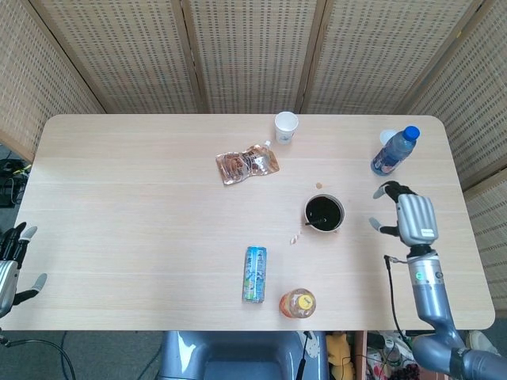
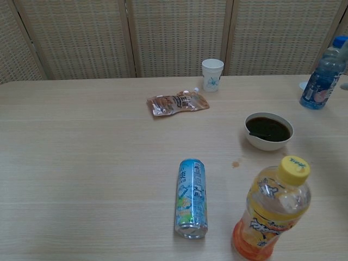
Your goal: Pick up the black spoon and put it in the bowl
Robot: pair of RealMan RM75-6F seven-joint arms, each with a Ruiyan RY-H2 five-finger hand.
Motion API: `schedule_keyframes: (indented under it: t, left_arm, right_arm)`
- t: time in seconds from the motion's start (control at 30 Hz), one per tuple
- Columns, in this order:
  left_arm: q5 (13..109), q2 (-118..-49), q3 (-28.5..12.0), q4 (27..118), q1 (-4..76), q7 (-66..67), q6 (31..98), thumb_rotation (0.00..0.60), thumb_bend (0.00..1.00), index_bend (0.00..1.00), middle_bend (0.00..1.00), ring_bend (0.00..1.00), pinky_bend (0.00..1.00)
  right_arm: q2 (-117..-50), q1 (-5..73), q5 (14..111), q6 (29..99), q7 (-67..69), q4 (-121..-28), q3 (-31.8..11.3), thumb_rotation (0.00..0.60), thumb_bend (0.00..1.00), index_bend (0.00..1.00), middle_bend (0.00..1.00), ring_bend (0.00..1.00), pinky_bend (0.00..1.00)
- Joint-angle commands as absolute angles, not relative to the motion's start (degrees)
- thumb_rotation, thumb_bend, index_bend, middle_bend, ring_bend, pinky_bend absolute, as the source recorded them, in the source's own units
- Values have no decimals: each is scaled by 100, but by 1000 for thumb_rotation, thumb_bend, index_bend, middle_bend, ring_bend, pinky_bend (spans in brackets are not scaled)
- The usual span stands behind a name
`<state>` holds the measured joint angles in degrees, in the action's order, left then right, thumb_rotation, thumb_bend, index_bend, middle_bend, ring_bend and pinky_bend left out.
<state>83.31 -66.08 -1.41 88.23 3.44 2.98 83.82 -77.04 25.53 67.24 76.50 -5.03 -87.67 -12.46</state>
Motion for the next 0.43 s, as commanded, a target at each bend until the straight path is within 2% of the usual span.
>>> schedule_keyframes:
  t: [0.03,0.17,0.27,0.43]
  left_arm:
    - [8344,-6630,-149,8815,321,332,8438,600,323,0,0,0,0]
    - [8377,-6643,-128,8808,302,380,8470,600,323,0,0,0,0]
    - [8453,-6659,-86,8813,270,434,8534,600,323,0,0,0,0]
    - [8612,-6681,-11,8852,221,496,8641,600,323,0,0,0,0]
  right_arm:
    - [-7586,2151,7003,8142,-881,-8946,-1000,600,159,423,310,252,417]
    - [-7461,1887,7140,8331,-1139,-9028,-752,600,159,336,198,128,291]
    - [-7372,1692,7257,8429,-1353,-9115,-535,600,159,305,150,70,218]
    - [-7361,1457,7404,8546,-1616,-9251,-321,600,160,275,111,27,167]
